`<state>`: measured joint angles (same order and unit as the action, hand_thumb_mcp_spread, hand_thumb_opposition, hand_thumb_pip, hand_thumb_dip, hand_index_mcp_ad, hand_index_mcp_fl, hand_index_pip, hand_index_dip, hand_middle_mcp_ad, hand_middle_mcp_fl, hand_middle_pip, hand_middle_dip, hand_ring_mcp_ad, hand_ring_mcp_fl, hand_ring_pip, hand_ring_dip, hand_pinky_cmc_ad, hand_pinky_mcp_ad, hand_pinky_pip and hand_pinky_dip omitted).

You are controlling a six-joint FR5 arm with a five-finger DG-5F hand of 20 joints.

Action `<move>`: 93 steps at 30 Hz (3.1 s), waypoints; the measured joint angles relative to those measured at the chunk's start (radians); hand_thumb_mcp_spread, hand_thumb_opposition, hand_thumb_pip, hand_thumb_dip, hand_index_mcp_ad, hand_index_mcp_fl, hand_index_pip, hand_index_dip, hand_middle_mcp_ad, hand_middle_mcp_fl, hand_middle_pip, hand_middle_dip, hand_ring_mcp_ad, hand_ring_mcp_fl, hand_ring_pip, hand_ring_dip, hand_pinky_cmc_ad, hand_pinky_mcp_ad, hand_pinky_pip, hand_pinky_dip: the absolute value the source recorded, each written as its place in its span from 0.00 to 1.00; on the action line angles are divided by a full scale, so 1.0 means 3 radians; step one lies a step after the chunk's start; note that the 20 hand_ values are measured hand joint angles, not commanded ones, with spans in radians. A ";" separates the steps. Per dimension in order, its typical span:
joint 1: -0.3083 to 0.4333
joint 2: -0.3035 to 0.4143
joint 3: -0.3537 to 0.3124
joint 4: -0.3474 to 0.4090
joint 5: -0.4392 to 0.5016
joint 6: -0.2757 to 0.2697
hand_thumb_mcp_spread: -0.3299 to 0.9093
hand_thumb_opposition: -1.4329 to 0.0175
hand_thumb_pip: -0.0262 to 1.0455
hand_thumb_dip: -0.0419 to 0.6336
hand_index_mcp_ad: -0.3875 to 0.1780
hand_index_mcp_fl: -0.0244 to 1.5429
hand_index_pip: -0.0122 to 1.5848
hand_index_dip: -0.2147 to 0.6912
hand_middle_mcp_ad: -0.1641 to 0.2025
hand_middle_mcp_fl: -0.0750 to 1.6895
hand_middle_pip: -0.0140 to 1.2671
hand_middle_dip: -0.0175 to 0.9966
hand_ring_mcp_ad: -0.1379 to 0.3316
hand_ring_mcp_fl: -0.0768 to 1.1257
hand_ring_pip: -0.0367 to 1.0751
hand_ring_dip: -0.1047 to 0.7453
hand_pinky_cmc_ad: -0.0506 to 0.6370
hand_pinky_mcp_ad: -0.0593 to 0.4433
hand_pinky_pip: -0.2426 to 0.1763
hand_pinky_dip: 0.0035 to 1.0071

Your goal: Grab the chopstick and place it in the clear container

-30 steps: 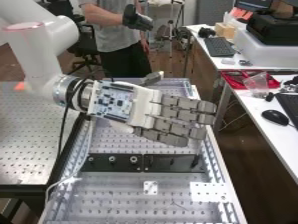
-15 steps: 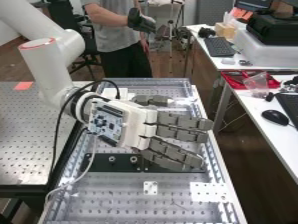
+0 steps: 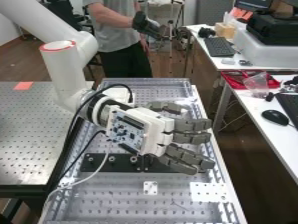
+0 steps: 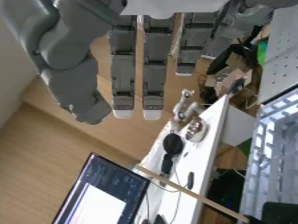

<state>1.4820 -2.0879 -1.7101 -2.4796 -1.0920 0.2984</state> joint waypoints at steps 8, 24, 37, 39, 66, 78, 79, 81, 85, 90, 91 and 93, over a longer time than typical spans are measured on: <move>0.0028 -0.0136 0.0153 -0.0180 0.0049 0.0093 0.57 0.48 0.79 0.47 0.47 0.10 0.69 0.19 0.39 0.28 0.44 0.50 0.45 0.23 0.09 0.44 0.34 0.17 0.24 0.31; 0.0092 -0.0271 0.0297 -0.0169 0.0199 0.0445 0.64 0.48 0.78 0.47 0.48 0.09 0.95 0.23 0.35 0.25 0.59 0.57 0.45 0.31 0.10 0.57 0.33 0.13 0.23 0.27; 0.0137 -0.0334 0.0370 -0.0230 0.0209 0.0553 0.65 0.47 0.76 0.47 0.47 0.10 0.97 0.23 0.35 0.29 0.60 0.58 0.45 0.36 0.09 0.61 0.34 0.09 0.31 0.23; 0.0139 -0.0339 0.0376 -0.0240 0.0217 0.0576 0.65 0.47 0.76 0.47 0.47 0.09 0.97 0.23 0.35 0.30 0.60 0.59 0.46 0.38 0.09 0.61 0.35 0.12 0.35 0.22; 0.0189 -0.0428 0.0426 -0.0280 0.0237 0.0678 0.67 0.46 0.72 0.47 0.44 0.11 0.92 0.23 0.35 0.32 0.61 0.62 0.44 0.42 0.09 0.65 0.38 0.12 0.42 0.17; 0.0198 -0.0464 0.0496 -0.0365 0.0237 0.0637 0.67 0.46 0.72 0.47 0.44 0.08 0.93 0.23 0.36 0.30 0.63 0.62 0.44 0.42 0.09 0.65 0.39 0.14 0.45 0.18; 0.0199 -0.0468 0.0503 -0.0373 0.0239 0.0635 0.67 0.46 0.72 0.47 0.44 0.08 0.93 0.23 0.36 0.30 0.63 0.62 0.44 0.42 0.09 0.66 0.39 0.13 0.45 0.18; 0.0199 -0.0475 0.0514 -0.0373 0.0246 0.0628 0.67 0.46 0.72 0.47 0.44 0.08 0.93 0.23 0.36 0.31 0.63 0.62 0.44 0.42 0.09 0.66 0.39 0.13 0.45 0.18; 0.0200 -0.0486 0.0534 -0.0387 0.0260 0.0622 0.67 0.46 0.72 0.47 0.44 0.08 0.92 0.23 0.36 0.31 0.63 0.62 0.44 0.42 0.09 0.66 0.42 0.14 0.45 0.18; 0.0200 -0.0494 0.0543 -0.0403 0.0262 0.0643 0.67 0.46 0.72 0.47 0.44 0.09 0.92 0.23 0.35 0.32 0.63 0.62 0.45 0.44 0.09 0.67 0.41 0.12 0.46 0.17; 0.0200 -0.0496 0.0545 -0.0403 0.0263 0.0639 0.67 0.46 0.72 0.47 0.44 0.09 0.92 0.23 0.35 0.33 0.63 0.61 0.46 0.45 0.09 0.67 0.42 0.16 0.47 0.17; 0.0200 -0.0499 0.0549 -0.0411 0.0276 0.0642 0.67 0.46 0.72 0.47 0.44 0.09 0.92 0.23 0.35 0.32 0.63 0.61 0.46 0.44 0.08 0.67 0.43 0.16 0.49 0.18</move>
<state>1.5421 -2.2376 -1.5454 -2.6030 -1.0093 0.4911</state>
